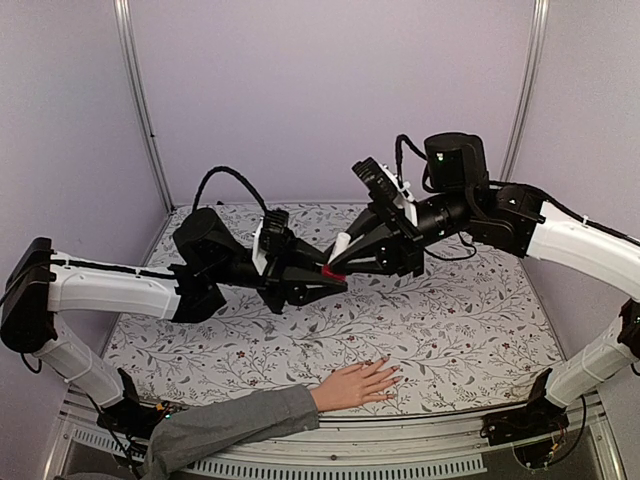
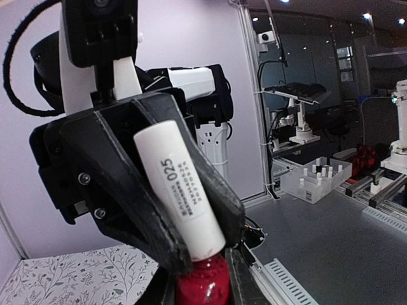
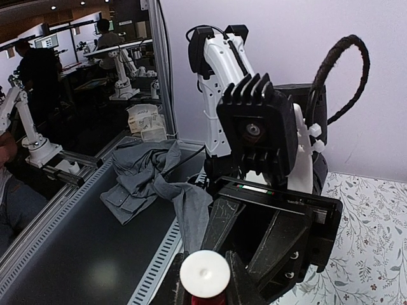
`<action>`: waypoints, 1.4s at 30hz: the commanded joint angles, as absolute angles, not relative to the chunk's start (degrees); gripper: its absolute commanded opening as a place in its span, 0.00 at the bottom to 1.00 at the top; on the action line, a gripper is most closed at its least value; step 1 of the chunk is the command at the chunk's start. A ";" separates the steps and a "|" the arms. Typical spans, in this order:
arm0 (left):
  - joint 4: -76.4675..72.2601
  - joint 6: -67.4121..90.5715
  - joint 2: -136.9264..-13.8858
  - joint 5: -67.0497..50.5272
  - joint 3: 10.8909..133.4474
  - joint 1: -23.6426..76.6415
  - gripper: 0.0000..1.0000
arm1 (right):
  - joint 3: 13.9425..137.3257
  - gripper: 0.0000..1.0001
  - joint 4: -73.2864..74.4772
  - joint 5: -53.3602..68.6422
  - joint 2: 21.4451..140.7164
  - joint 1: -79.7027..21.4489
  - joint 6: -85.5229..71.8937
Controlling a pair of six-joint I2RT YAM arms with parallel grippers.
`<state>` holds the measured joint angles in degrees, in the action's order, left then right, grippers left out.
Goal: Paint the nails
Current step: Unscrew the nail polish bottle, then paint the nail polish on the nail.
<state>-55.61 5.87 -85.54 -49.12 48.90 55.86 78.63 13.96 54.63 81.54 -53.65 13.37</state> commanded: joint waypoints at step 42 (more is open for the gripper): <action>-47.27 -4.02 -83.29 -18.30 45.68 55.96 0.00 | 83.07 0.54 25.77 25.37 80.50 -51.96 2.95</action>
<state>-47.90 -3.14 -83.81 -19.49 45.45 56.18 80.09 22.68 25.71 79.29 -52.21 3.57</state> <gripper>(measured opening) 0.196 0.558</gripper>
